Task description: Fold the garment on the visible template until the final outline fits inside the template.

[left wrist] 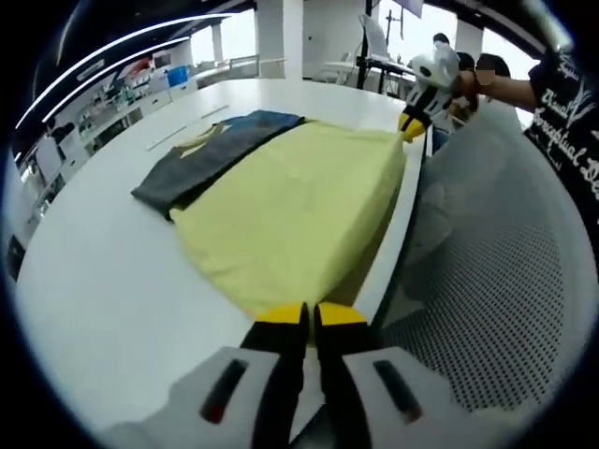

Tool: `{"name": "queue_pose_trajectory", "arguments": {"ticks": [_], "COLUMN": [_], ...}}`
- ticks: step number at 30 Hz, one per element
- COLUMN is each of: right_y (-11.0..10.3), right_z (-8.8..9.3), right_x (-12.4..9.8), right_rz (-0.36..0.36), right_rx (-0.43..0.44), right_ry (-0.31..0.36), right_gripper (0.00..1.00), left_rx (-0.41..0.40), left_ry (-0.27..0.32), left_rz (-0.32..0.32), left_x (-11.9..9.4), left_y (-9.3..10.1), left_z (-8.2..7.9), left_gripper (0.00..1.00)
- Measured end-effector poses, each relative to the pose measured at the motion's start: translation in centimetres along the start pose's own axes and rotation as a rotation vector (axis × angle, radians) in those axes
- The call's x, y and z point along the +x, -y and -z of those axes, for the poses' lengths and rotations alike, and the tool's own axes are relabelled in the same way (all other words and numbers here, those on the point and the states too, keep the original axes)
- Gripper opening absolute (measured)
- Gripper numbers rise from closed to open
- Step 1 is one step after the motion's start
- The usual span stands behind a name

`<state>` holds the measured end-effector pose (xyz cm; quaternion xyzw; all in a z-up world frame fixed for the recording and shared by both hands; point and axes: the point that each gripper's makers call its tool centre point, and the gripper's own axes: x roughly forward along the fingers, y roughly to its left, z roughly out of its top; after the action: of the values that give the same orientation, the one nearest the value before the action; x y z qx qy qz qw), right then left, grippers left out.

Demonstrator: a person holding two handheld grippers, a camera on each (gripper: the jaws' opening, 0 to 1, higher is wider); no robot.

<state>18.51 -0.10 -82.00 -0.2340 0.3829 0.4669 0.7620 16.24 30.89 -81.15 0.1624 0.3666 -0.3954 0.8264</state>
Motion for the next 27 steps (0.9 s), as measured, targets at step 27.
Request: {"name": "queue_pose_trajectory", "arguments": {"ticks": [27], "right_y": [-2.5], "right_z": [-2.4], "right_x": [-4.2], "right_rz": [-0.073], "right_rx": [-0.092], "right_ry": [0.020], "right_gripper": [0.00], "left_rx": [0.003], "left_ry": [-0.031], "left_rz": [0.057], "left_x": [-4.2], "left_y": [2.5], "left_z": [-1.0], "left_gripper": [0.00]}}
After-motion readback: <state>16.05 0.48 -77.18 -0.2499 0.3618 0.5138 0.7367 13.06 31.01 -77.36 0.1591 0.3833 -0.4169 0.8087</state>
